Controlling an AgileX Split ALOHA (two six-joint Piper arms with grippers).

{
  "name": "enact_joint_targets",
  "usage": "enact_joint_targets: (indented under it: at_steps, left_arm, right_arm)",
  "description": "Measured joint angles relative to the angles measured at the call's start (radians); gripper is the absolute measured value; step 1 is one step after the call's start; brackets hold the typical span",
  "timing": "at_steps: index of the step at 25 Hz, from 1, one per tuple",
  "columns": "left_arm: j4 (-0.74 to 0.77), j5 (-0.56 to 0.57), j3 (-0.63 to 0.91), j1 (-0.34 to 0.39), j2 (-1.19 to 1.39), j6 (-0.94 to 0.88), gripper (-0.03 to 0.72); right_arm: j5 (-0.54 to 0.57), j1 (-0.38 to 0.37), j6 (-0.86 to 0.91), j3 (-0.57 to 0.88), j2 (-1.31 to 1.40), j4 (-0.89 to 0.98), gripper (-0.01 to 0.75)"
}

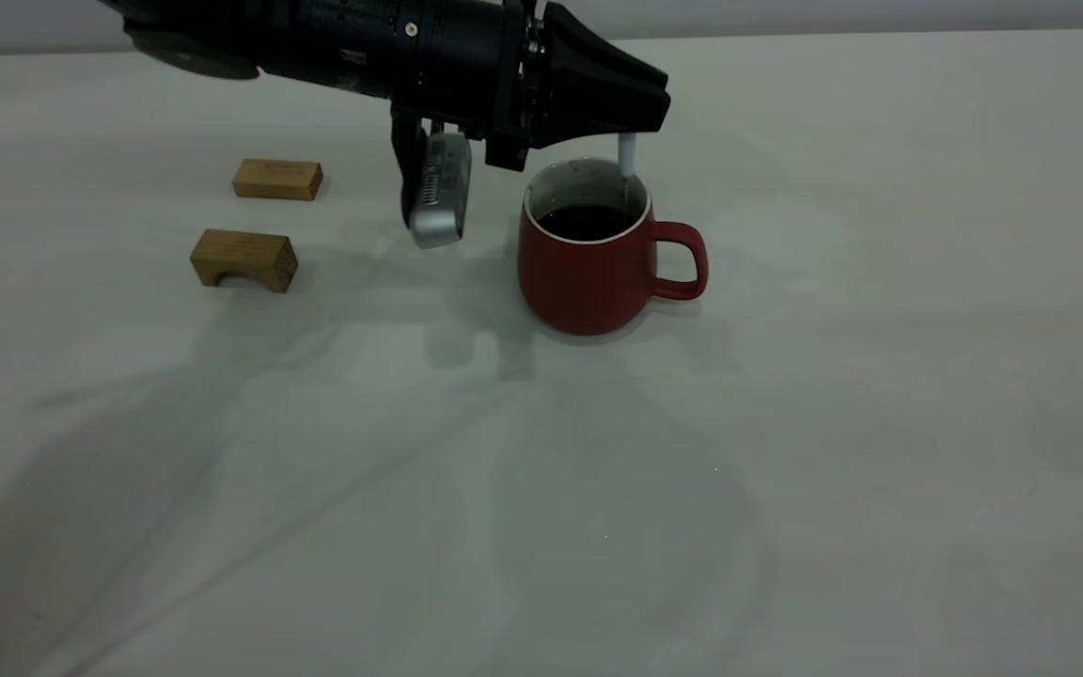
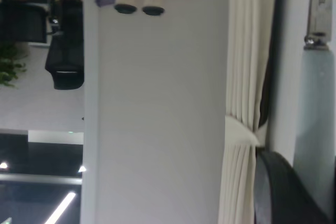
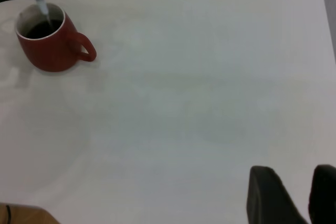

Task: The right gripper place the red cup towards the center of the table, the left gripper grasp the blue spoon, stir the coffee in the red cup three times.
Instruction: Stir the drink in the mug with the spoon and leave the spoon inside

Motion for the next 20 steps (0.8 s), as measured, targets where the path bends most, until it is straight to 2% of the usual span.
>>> enact_joint_targets:
  at_steps: [3,5,10,12,15,17,20]
  left_arm:
    - [0.086,-0.044,-0.001,0.000,-0.021,-0.104,0.165]
    - [0.151,-0.112,-0.001,0.000,-0.043,-0.112,0.165]
    - [0.159,-0.193,-0.003,0.000,-0.060,0.086,0.165]
    - [0.099,-0.164,-0.003,0.000,-0.049,0.181,0.165]
    - [-0.017,-0.050,-0.003,0.000,-0.021,0.236,0.165]
    - [-0.036,0.004,-0.003,0.000,-0.008,0.214,0.165]
    - [0.005,0.029,-0.003,0.000,-0.001,0.085,0.165]
  right_arm:
    - [0.000,0.000,0.000,0.000,0.000,0.000,0.226]
    - [0.000,0.000,0.000,0.000,0.000,0.000,0.226]
    - [0.000,0.000,0.000,0.000,0.000,0.000,0.226]
    - [0.000,0.000,0.000,0.000,0.000,0.000,0.226]
    - [0.000,0.000,0.000,0.000,0.000,0.000,0.226]
    - [0.000,0.000,0.000,0.000,0.000,0.000,0.226]
    - [0.000,0.000,0.000,0.000,0.000,0.000,0.226]
